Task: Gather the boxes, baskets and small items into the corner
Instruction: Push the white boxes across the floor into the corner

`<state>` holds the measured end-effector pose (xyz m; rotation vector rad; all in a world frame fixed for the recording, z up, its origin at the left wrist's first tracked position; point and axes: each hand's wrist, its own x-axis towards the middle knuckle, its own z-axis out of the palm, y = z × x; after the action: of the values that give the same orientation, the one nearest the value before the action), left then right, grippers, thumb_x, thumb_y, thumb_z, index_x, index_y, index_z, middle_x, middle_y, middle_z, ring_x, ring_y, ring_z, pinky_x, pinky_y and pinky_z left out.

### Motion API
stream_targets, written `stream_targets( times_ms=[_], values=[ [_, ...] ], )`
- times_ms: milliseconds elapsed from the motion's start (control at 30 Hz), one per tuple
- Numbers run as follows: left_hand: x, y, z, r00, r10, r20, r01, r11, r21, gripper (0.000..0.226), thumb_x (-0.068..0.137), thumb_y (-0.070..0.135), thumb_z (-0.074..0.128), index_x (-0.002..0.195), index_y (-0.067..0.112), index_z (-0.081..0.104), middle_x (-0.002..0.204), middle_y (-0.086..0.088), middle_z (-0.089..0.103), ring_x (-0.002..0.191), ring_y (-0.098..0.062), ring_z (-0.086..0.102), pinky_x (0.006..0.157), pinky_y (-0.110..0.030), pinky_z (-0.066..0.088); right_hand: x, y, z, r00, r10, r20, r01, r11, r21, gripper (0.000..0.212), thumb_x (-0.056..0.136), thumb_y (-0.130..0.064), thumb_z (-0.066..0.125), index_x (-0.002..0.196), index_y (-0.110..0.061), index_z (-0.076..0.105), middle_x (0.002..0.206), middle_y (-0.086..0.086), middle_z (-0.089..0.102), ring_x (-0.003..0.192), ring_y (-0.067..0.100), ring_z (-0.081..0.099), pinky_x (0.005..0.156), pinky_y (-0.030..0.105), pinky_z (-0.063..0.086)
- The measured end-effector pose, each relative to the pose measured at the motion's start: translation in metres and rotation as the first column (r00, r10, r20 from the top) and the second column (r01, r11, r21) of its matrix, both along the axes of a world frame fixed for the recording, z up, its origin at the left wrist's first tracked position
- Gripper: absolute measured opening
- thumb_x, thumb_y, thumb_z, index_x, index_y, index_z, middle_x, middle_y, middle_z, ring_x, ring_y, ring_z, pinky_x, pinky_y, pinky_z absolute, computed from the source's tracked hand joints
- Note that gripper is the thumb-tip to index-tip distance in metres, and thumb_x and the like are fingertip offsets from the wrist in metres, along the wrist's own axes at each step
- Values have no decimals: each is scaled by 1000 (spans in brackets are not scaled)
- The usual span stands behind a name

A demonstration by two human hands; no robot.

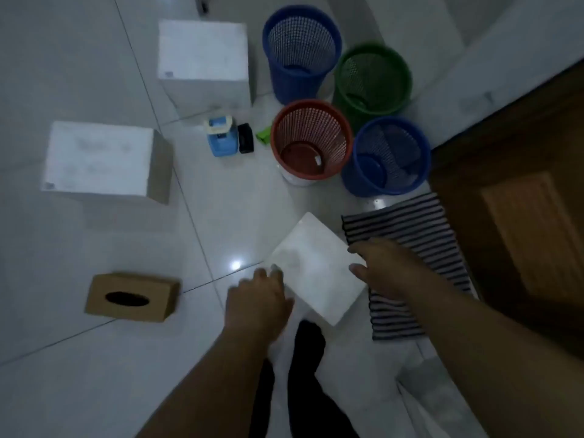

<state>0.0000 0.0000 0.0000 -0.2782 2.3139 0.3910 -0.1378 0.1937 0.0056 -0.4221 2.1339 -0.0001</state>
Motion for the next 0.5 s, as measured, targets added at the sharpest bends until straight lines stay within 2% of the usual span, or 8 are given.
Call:
stream_targets(
  times_ms=[67, 133, 267, 367, 433, 500],
  values=[
    [4, 20, -53, 986, 126, 107, -127, 992, 4, 56, 94, 56, 45, 137, 21, 36, 123, -7, 53, 107, -28, 58, 83, -37, 45, -5, 5, -52, 999, 30, -12, -30, 1000, 7, 52, 99, -46, 47, 148, -32, 36, 150, 5, 39, 133, 26, 40, 107, 38, 39],
    [9, 39, -105, 964, 177, 197, -185, 982, 22, 63, 94, 57, 45, 144, 23, 26, 127, -8, 50, 111, -29, 55, 85, -38, 44, -6, 11, -105, 995, 102, 19, -103, 994, 40, 54, 99, -48, 46, 149, -36, 32, 152, 6, 36, 135, 27, 38, 108, 40, 39],
    [4, 69, -185, 959, 186, 215, -196, 980, 30, 82, 94, 58, 46, 153, 22, 3, 141, -15, 40, 117, -34, 51, 88, -41, 44, -7, 19, -195, 976, 216, -8, -215, 974, 68, 56, 100, -49, 40, 153, -39, 21, 162, 1, 17, 143, 29, 25, 114, 45, 29],
    [-3, 80, -227, 945, 230, 231, -231, 973, -23, 78, 94, 55, 48, 151, 17, 10, 141, -17, 40, 119, -36, 50, 85, -41, 43, -3, 25, -241, 951, 305, -55, -300, 950, 82, 55, 102, -48, 37, 153, -42, 18, 165, -3, 4, 145, 33, 17, 115, 55, 21],
    [-6, 86, -247, 910, 322, 259, -327, 945, -27, 68, 95, 52, 49, 144, 13, 24, 133, -16, 48, 117, -36, 51, 79, -38, 40, -4, 30, -260, 942, 331, -53, -323, 938, 128, 53, 102, -48, 35, 152, -44, 18, 165, -3, -3, 147, 35, 10, 114, 64, 12],
    [-4, 95, -260, 866, 410, 287, -432, 902, 13, 59, 95, 50, 50, 136, 13, 29, 126, -14, 52, 113, -35, 53, 77, -37, 39, -4, 38, -276, 953, 296, -68, -287, 950, 121, 50, 102, -46, 38, 149, -47, 21, 164, -1, -6, 147, 36, 5, 113, 68, 6]
  ],
)
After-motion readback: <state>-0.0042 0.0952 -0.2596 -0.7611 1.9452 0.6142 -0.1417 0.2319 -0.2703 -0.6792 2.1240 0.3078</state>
